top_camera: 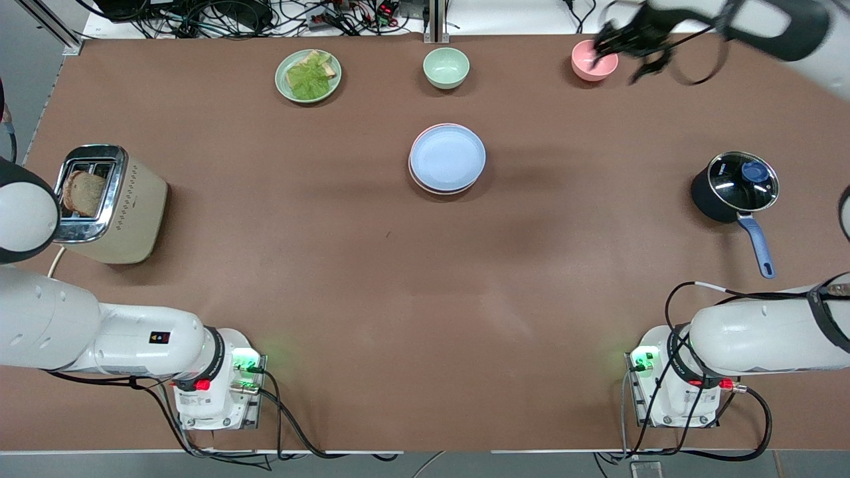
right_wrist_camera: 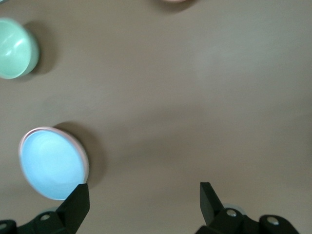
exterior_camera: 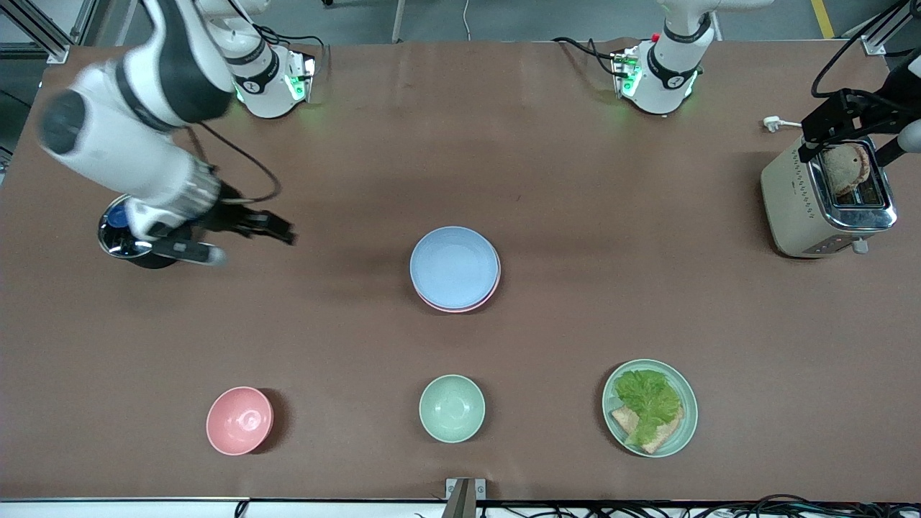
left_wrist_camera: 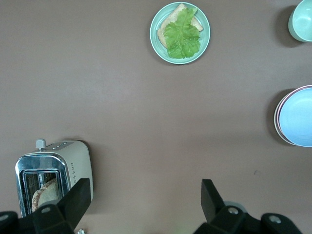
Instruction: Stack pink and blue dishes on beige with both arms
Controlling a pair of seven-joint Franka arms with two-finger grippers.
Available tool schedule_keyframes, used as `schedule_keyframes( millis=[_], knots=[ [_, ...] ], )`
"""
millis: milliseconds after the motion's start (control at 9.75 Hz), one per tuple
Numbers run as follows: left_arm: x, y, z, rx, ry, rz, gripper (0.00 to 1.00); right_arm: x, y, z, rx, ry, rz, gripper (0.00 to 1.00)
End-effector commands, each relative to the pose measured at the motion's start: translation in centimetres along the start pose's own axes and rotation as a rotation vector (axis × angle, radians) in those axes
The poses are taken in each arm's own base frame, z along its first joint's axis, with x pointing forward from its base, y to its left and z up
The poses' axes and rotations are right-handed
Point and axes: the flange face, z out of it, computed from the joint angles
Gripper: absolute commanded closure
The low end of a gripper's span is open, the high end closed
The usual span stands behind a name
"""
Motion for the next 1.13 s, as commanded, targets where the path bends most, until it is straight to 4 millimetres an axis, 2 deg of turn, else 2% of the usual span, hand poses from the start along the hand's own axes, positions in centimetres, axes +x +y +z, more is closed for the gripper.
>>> schedule_keyframes(
  millis=[0, 103, 205, 308, 410, 513, 718, 821, 1026],
  knots=[
    [-0.7, 0.2, 1.4, 0.007, -0.023, -0.007, 0.0, 1.6, 5.1, -7.8, -0.074, 0.027, -0.005, 0.0],
    [-0.5, 0.2, 1.7, 0.008, -0.027, -0.001, 0.0, 2.1, 8.1, -11.7, -0.074, 0.02, -0.039, 0.0],
    [-0.2, 0.2, 1.9, 0.007, -0.03, 0.002, 0.0, 2.2, 10.6, -13.9, -0.074, 0.023, -0.046, 0.0],
    [-0.3, 0.3, 1.8, 0.009, -0.029, 0.002, 0.0, 2.1, 11.4, -16.1, -0.075, 0.034, -0.077, 0.0],
    [-0.2, 0.3, 1.9, 0.01, -0.03, 0.002, 0.0, 1.7, 11.1, -19.2, -0.069, 0.076, -0.081, 0.0],
    [-0.3, 0.3, 1.8, 0.01, -0.03, 0.002, 0.0, 2.4, 11.7, -19.2, -0.075, 0.053, -0.066, 0.0],
    [-0.3, 0.3, 1.9, 0.01, -0.033, 0.002, 0.0, 2.4, 11.5, -19.2, -0.075, 0.051, -0.072, 0.0],
    [-0.3, 0.2, 1.9, 0.009, -0.033, 0.002, 0.0, 2.3, 11.5, -18.2, -0.078, 0.019, -0.075, 0.0],
    [-0.3, 0.2, 1.9, 0.009, -0.033, 0.002, 0.0, 1.8, 10.3, -17.3, -0.171, 0.011, -0.112, 0.0]
  ],
)
